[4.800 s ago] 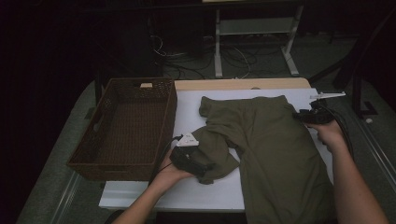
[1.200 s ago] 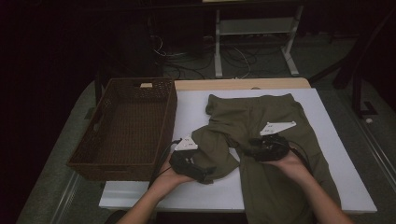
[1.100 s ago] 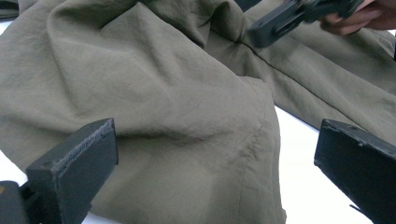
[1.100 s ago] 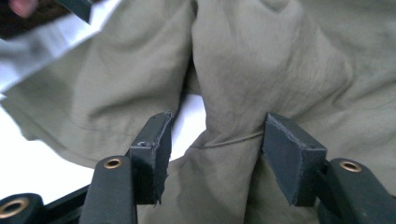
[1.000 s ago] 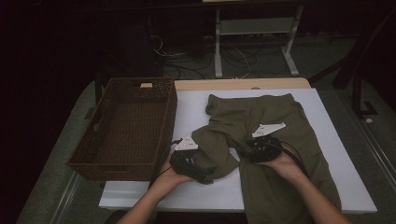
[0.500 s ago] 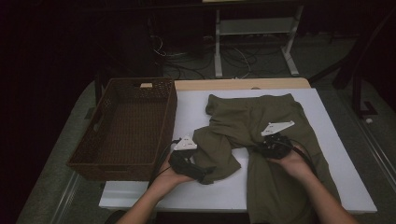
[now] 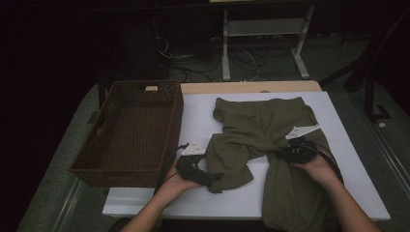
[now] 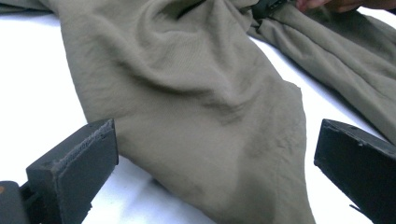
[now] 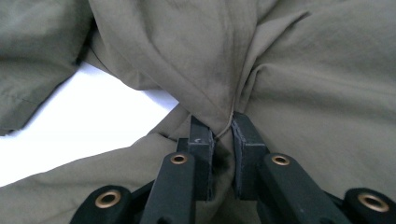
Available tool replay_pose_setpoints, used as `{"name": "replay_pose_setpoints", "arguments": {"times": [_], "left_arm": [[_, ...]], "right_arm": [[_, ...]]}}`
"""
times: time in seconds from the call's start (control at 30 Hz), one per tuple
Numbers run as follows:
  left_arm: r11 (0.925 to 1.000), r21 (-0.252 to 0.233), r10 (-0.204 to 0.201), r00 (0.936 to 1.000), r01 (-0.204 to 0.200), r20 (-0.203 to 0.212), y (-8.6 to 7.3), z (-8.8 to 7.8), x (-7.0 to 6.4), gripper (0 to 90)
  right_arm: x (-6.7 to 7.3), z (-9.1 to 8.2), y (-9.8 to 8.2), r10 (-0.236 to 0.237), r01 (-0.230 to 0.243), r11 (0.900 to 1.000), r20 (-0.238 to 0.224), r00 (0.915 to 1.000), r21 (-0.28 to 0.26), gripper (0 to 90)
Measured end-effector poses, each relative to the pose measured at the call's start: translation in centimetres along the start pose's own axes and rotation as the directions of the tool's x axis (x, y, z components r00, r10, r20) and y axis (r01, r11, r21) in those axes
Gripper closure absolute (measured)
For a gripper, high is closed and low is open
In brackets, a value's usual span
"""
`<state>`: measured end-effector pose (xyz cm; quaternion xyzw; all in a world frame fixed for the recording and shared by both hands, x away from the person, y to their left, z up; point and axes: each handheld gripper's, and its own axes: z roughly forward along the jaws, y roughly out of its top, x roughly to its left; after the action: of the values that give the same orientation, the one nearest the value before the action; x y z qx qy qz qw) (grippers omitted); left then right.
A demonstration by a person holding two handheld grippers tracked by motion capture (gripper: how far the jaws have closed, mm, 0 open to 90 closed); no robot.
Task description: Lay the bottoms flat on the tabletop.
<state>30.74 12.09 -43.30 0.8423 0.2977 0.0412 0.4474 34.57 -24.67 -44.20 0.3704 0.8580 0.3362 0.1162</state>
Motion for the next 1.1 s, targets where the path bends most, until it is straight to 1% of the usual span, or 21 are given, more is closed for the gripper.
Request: {"name": "replay_pose_setpoints", "arguments": {"times": [0.07, 0.13, 0.17, 0.2, 0.27, 0.33, 0.37, 0.43, 0.47, 0.53, 0.57, 0.63, 0.67, 0.73, 0.83, 0.9, 1.03, 1.07, 1.1], "left_arm": [[1.0, 0.003, -0.004, 1.0, 0.005, -0.003, 0.0, 0.1, 0.0, 0.0], [1.0, 0.005, -0.002, 1.0, 0.002, -0.007, 0.0, 0.1, 0.1, 0.0], [1.0, 0.005, -0.002, 1.0, 0.002, -0.008, 0.0, 0.1, 0.1, 0.0], [1.0, 0.005, -0.001, 1.0, 0.001, -0.009, 0.0, 0.1, 0.1, 0.0], [1.0, 0.005, -0.002, 0.9999, 0.002, -0.012, 0.0, 0.0, 0.1, 0.0], [1.0, 0.004, -0.004, 0.9999, 0.004, -0.014, 0.0, 0.0, 0.2, 0.0], [1.0, 0.003, -0.005, 0.9999, 0.005, -0.014, 0.0, 0.0, 0.2, 0.0], [1.0, 0.003, -0.004, 0.9999, 0.004, -0.014, 0.0, 0.0, 0.1, 0.0], [1.0, 0.006, -0.002, 0.9999, 0.002, -0.015, 0.0, 0.0, 0.1, 0.0], [1.0, 0.005, -0.003, 0.9999, 0.003, -0.014, 0.0, 0.1, 0.1, 0.0], [1.0, 0.004, -0.002, 0.9999, 0.002, -0.013, 0.0, 0.0, 0.1, 0.0], [1.0, 0.003, -0.002, 0.9999, 0.002, -0.013, 0.0, 0.0, 0.1, 0.0], [1.0, 0.002, -0.003, 0.9999, 0.003, -0.014, 0.0, 0.0, 0.1, 0.0], [1.0, 0.002, -0.003, 0.9999, 0.003, -0.016, 0.0, 0.0, 0.1, 0.0], [1.0, 0.005, -0.003, 0.9997, 0.003, -0.023, 0.0, 0.1, 0.1, 0.0], [0.9999, 0.007, -0.007, 0.999, 0.008, -0.044, 0.0, 0.1, 0.1, 0.0], [0.9995, 0.021, -0.023, 0.9953, 0.025, -0.095, -0.1, 0.3, 0.4, 0.0], [0.9992, 0.027, -0.026, 0.9938, 0.029, -0.108, -0.1, 0.3, 0.5, 0.0], [0.9989, 0.026, -0.034, 0.9928, 0.037, -0.114, -0.1, 0.4, 0.6, 0.0]], "right_arm": [[0.0, -0.1, 0.0, 0.003, -0.003, 1.0, 0.002, 1.0, -0.006, 73.4], [0.1, -0.6, 0.1, 0.014, -0.014, 1.0, -0.001, 0.9999, -0.024, 63.0], [0.2, -0.9, 0.1, 0.017, -0.017, 0.999, 0.002, 0.9999, -0.04, 58.9], [0.5, -1.5, 0.3, 0.025, -0.024, 0.998, 0.003, 0.9997, -0.063, 56.9], [0.9, -2.5, 0.4, 0.014, -0.014, 0.995, 0.002, 0.9999, -0.099, 53.2], [1.5, -3.6, 0.6, 0.006, -0.006, 0.99, -0.003, 1.0, -0.14, 53.3], [1.9, -4.1, 0.7, 0.003, -0.004, 0.988, -0.009, 1.0, -0.156, 55.3], [2.5, -4.8, 0.9, -0.009, -0.002, 0.984, -0.061, 0.9981, -0.178, 59.8], [2.9, -4.9, 1.0, -0.017, 0.001, 0.984, -0.083, 0.9964, -0.179, 61.7], [3.5, -4.4, 1.3, -0.032, 0.012, 0.987, -0.124, 0.9918, -0.161, 63.7], [4.0, -3.8, 1.4, -0.039, 0.018, 0.99, -0.144, 0.9889, -0.141, 64.1], [4.4, -2.7, 1.4, -0.049, 0.034, 0.994, -0.155, 0.9866, -0.102, 63.8], [4.6, -2.1, 1.4, -0.054, 0.042, 0.996, -0.155, 0.9865, -0.078, 63.4], [4.8, -1.0, 1.3, -0.05, 0.045, 0.998, -0.144, 0.9883, -0.04, 63.0], [4.5, 0.1, 1.5, -0.031, 0.03, 1.0, -0.131, 0.9909, -0.008, 62.1], [4.4, 1.0, 1.6, -0.022, 0.024, 1.0, -0.116, 0.993, 0.017, 61.3], [3.7, 1.6, 1.8, 0.01, -0.008, 1.0, -0.091, 0.9958, 0.016, 59.1], [3.6, 1.7, 1.9, 0.023, -0.022, 1.0, -0.091, 0.9956, 0.011, 58.7], [3.4, 1.8, 1.9, 0.027, -0.026, 1.0, -0.095, 0.9951, 0.004, 58.7]]}}
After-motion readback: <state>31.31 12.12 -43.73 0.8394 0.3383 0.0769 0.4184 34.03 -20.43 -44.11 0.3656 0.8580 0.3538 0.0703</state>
